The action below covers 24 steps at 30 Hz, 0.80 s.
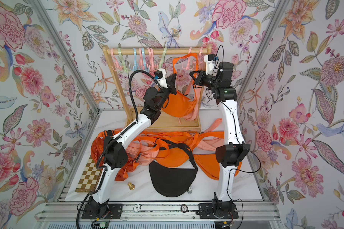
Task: Take the bag off the hook
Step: Pick up the bag from the hook, then place the bag inside the bag.
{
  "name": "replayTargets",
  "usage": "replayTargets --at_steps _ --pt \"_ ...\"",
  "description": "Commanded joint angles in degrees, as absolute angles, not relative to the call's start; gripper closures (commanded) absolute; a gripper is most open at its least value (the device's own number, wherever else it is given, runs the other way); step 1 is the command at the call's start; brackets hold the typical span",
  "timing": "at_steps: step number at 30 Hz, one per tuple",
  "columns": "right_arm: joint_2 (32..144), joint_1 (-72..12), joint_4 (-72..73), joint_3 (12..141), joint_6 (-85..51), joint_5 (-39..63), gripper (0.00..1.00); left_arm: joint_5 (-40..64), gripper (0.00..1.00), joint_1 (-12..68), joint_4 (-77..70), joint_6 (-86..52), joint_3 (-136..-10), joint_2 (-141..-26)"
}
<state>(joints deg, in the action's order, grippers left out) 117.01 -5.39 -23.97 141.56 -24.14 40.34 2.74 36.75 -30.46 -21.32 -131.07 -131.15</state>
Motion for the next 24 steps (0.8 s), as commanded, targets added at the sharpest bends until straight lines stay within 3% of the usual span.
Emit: replayTargets --at_steps 1,13,18,24 --pt "107.4 -5.2 -22.4 136.1 -20.6 38.4 1.0 1.4 1.0 38.6 -33.8 -17.4 -124.6 -122.3" --pt "77.6 1.5 -22.4 107.1 -24.0 29.0 1.0 -0.5 1.0 46.0 -36.1 -15.7 -99.4 -102.0" --pt "65.6 12.3 -24.4 96.5 -27.3 27.9 1.0 2.1 1.0 53.2 -33.3 -16.9 -95.1 -99.9" --pt "59.6 23.1 -31.4 90.5 -29.6 32.5 1.0 3.5 1.0 61.3 -27.7 -16.5 -91.5 -99.1"
